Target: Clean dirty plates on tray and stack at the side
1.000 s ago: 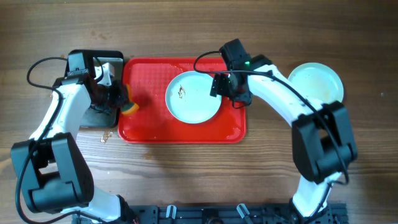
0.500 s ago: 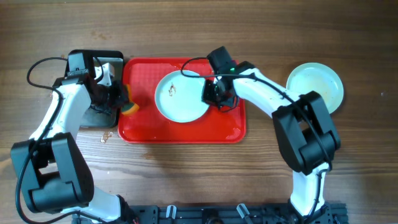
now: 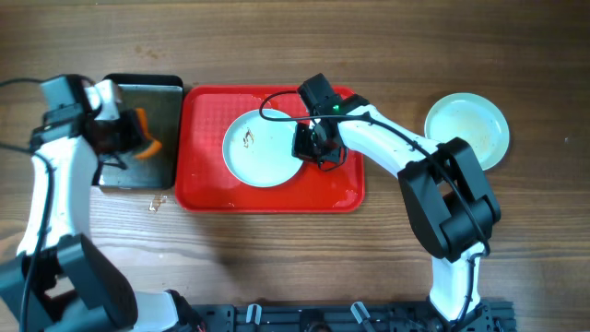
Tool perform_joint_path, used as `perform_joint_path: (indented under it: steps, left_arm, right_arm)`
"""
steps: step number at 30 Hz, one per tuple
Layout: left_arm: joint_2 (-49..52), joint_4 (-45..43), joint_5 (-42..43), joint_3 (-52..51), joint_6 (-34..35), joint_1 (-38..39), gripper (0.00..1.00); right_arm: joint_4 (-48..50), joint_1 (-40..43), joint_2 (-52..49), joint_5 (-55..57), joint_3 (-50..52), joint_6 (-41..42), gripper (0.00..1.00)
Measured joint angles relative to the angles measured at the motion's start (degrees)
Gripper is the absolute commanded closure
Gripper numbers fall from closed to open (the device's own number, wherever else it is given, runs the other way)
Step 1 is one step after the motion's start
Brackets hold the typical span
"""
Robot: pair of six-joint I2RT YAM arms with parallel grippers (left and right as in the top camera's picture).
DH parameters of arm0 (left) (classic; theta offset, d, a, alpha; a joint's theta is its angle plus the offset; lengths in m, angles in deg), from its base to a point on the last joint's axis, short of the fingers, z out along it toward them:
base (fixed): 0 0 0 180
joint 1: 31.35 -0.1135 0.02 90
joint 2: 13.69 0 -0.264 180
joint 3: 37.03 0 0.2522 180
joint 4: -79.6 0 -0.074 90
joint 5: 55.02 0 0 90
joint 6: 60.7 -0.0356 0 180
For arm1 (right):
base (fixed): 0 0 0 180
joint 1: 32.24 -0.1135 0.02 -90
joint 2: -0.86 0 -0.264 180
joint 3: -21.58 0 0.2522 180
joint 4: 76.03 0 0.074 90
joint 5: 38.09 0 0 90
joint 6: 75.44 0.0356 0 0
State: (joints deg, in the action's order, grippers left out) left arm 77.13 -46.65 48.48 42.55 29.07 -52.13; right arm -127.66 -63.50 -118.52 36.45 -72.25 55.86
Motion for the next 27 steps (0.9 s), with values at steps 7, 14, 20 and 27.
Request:
perform_joint_path:
  steps: [7,14,20,27]
  left_arm:
    - [2.99,-1.92,-2.80,0.20,-3.76,-3.65,0.96]
    - [14.03,-3.28,-5.11,0.20,-5.73,-3.72,0.96]
    - [17.94,-4.24,-5.14,0.59,-6.47,-3.72,0.96]
    - [19.93,-2.71,-3.85,3.10,-7.21,-3.72,0.96]
  right_arm:
    - [-1.53,0.00,0.00,-1.14,0.00,-1.31,0.96]
    - [-3.41,0.00,0.00,-1.86,-0.22,-3.67,0.96]
    - [-3.56,0.02,0.00,-2.14,-0.22,-4.83,0.95]
    - [-3.89,0.00,0.00,-2.51,-0.22,-5.62,0.96]
